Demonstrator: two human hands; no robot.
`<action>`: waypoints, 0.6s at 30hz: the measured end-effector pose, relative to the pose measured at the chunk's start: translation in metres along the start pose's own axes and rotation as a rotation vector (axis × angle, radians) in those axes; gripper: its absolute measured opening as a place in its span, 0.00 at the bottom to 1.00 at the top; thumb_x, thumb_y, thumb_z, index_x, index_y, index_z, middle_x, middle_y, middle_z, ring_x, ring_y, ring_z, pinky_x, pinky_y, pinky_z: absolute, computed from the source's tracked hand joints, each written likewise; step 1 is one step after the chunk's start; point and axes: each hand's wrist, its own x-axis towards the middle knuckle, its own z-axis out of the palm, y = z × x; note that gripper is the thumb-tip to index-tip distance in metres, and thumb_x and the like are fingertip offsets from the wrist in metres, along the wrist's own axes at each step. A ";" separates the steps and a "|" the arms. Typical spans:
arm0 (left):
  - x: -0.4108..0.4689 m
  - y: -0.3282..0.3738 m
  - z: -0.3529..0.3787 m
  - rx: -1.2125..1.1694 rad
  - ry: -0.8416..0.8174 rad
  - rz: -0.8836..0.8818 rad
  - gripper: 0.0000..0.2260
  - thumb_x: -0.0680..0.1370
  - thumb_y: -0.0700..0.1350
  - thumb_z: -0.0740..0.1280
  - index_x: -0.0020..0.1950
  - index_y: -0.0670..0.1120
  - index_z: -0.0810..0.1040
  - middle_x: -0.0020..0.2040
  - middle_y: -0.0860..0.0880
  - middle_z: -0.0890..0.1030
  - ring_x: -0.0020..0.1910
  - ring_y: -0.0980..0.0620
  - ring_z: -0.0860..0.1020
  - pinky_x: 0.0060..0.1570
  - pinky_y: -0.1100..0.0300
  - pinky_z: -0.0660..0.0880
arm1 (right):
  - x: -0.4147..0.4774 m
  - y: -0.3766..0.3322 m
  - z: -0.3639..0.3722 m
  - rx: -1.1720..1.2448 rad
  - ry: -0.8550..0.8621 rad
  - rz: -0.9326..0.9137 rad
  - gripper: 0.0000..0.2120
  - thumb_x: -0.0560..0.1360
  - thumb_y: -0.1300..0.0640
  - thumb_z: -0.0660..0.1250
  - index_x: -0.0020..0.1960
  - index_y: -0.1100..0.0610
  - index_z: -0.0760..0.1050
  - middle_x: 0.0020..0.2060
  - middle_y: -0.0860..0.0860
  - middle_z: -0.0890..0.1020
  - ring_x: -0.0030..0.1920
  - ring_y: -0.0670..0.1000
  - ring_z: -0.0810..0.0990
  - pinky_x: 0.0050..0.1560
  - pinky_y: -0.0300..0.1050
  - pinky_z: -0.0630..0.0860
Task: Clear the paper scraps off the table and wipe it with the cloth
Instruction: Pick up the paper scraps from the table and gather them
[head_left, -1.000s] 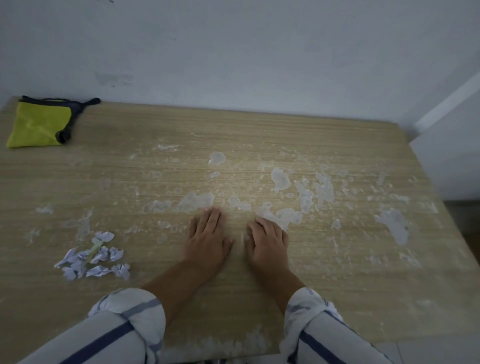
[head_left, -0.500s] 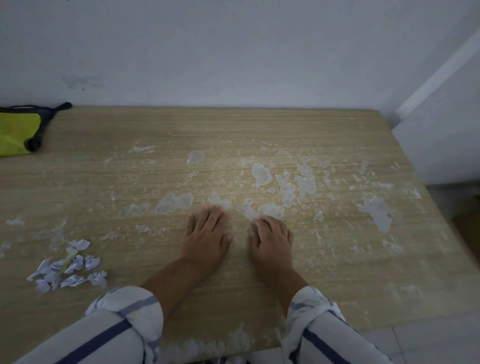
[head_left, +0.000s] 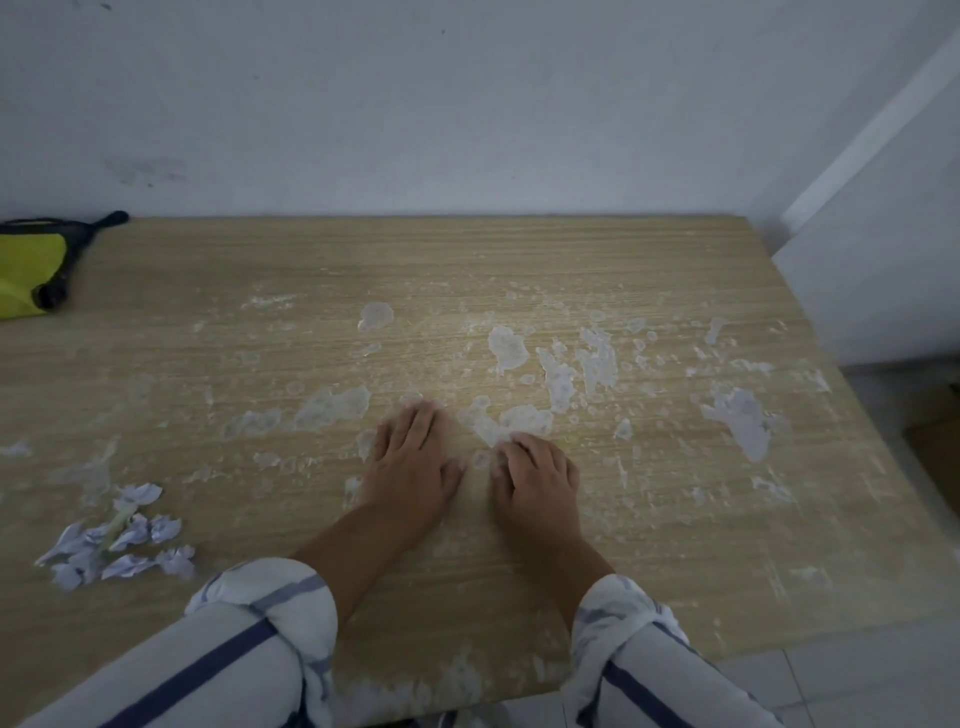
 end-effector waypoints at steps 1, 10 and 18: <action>0.002 0.001 0.000 -0.028 0.007 -0.039 0.32 0.78 0.61 0.45 0.77 0.45 0.45 0.78 0.47 0.45 0.76 0.49 0.40 0.72 0.51 0.37 | 0.000 0.001 0.000 -0.001 -0.004 -0.006 0.21 0.74 0.48 0.50 0.57 0.54 0.76 0.59 0.51 0.77 0.62 0.54 0.72 0.62 0.52 0.65; 0.011 0.000 -0.006 -0.124 0.075 -0.073 0.22 0.80 0.56 0.53 0.74 0.56 0.59 0.78 0.47 0.51 0.77 0.47 0.43 0.74 0.47 0.41 | 0.001 0.002 -0.002 -0.005 -0.059 -0.020 0.24 0.73 0.46 0.48 0.60 0.53 0.74 0.61 0.50 0.75 0.65 0.54 0.69 0.65 0.53 0.62; 0.007 -0.007 -0.004 -0.162 0.098 -0.014 0.18 0.81 0.54 0.52 0.72 0.58 0.64 0.77 0.51 0.54 0.77 0.49 0.45 0.74 0.50 0.41 | 0.002 0.003 -0.001 -0.019 -0.049 -0.050 0.22 0.74 0.47 0.49 0.58 0.53 0.75 0.59 0.50 0.76 0.63 0.54 0.71 0.63 0.54 0.64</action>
